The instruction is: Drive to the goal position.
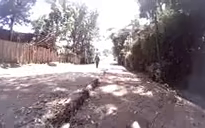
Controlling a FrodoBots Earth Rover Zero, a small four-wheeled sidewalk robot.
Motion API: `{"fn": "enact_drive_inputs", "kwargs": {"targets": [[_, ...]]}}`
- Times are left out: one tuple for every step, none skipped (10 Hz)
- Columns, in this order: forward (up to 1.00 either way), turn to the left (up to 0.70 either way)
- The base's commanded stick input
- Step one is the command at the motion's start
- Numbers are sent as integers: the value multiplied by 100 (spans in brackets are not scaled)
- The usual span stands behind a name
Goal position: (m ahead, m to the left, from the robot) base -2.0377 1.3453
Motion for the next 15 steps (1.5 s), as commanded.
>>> {"fn": "enact_drive_inputs", "kwargs": {"targets": [[70, -30], [70, -28], [70, -26], [70, -24], [70, -22], [70, -20], [70, -18], [70, -16], [70, -14], [70, -11], [70, -9], [70, -7], [70, -5], [70, -3], [70, -1]]}}
